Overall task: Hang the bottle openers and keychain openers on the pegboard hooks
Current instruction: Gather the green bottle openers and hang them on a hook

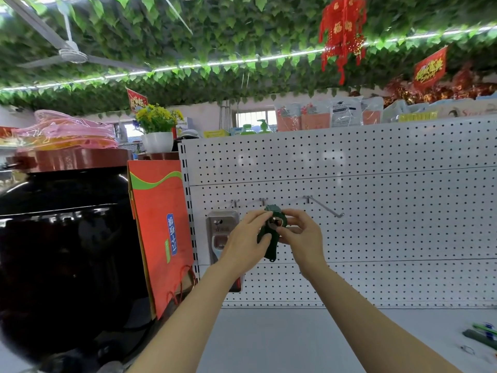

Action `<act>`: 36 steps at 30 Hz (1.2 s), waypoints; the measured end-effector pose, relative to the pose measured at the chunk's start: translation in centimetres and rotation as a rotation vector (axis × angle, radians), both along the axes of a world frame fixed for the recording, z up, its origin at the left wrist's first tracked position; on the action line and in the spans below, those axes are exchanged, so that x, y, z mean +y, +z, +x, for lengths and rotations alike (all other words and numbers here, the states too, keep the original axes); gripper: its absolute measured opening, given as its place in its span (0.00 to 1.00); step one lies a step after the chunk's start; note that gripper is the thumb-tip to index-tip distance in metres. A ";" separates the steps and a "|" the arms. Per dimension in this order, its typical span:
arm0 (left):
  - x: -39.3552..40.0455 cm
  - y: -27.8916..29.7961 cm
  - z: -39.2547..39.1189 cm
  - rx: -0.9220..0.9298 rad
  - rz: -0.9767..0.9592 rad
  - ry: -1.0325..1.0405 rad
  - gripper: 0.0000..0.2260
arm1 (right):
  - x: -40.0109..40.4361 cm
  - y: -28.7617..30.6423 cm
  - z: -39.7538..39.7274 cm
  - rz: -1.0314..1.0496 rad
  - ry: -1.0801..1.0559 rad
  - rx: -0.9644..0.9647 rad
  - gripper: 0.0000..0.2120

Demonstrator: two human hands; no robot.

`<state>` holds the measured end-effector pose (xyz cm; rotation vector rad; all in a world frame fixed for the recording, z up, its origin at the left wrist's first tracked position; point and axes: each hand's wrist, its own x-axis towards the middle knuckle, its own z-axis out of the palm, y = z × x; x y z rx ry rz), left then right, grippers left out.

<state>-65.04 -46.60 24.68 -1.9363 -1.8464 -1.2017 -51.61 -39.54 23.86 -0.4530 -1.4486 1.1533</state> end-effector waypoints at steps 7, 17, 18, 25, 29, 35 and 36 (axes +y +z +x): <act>0.9 -0.2 -0.3 -0.034 -0.014 0.027 0.21 | 0.9 -0.1 -0.5 0.044 -0.071 -0.073 0.13; -1.2 -2.4 1.2 0.051 -0.066 0.199 0.26 | 0.7 -2.7 3.5 0.402 -0.466 -0.515 0.19; -1.5 -2.8 1.6 0.066 -0.089 0.213 0.26 | 0.7 -3.1 4.2 0.449 -0.490 -0.565 0.19; -3.6 -6.0 4.2 0.172 -0.165 0.347 0.24 | -0.2 -4.8 10.4 0.579 -0.586 -0.747 0.20; -4.5 -8.2 6.9 0.231 -0.181 0.324 0.22 | -0.3 -5.5 15.4 0.627 -0.608 -0.816 0.21; -2.3 -10.4 14.7 0.212 -0.242 0.256 0.22 | 0.0 -7.7 25.4 0.582 -0.642 -0.906 0.20; -1.6 -10.8 16.4 0.206 -0.255 0.238 0.22 | 0.2 -8.2 27.2 0.565 -0.649 -0.926 0.20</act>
